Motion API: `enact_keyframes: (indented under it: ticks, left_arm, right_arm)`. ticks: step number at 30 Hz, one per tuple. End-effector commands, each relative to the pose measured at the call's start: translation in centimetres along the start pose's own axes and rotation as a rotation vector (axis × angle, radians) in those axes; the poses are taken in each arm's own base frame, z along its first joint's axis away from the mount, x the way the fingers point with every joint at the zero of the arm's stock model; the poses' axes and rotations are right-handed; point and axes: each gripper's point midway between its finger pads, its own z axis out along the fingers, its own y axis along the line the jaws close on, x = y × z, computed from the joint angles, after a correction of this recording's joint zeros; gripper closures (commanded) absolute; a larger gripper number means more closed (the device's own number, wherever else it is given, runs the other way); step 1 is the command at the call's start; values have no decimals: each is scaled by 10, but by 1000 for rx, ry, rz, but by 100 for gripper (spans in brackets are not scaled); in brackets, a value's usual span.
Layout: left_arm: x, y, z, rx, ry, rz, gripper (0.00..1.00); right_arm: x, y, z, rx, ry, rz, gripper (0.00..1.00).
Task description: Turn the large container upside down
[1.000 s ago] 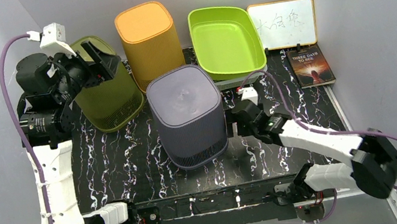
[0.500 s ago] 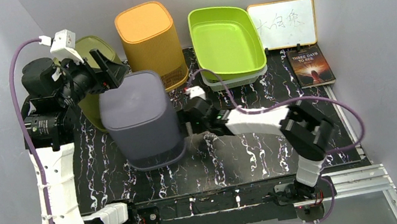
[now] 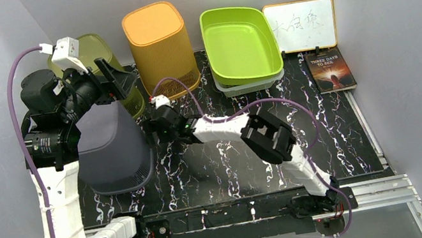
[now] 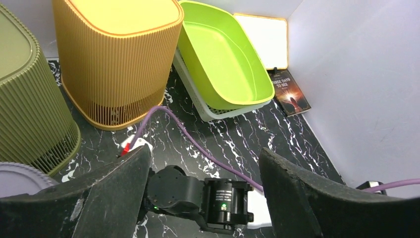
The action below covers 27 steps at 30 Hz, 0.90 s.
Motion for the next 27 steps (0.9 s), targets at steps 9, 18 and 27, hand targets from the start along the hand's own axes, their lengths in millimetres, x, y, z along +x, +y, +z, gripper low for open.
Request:
enact_keyframes:
  ticks: [9,18,27]
  left_arm:
    - [12,-6,-7,41,1,3,21]
    - [13,-16,-17,75,-23,-16,21]
    - [35,-9,-5,86,22,-62,1]
  right_arm:
    - [-50,-27,-76,186,-162,-92,14]
    - [-90,-122,-176,532,-203,-152,14]
    - [-164,-173,-220,646,-263,-168,10]
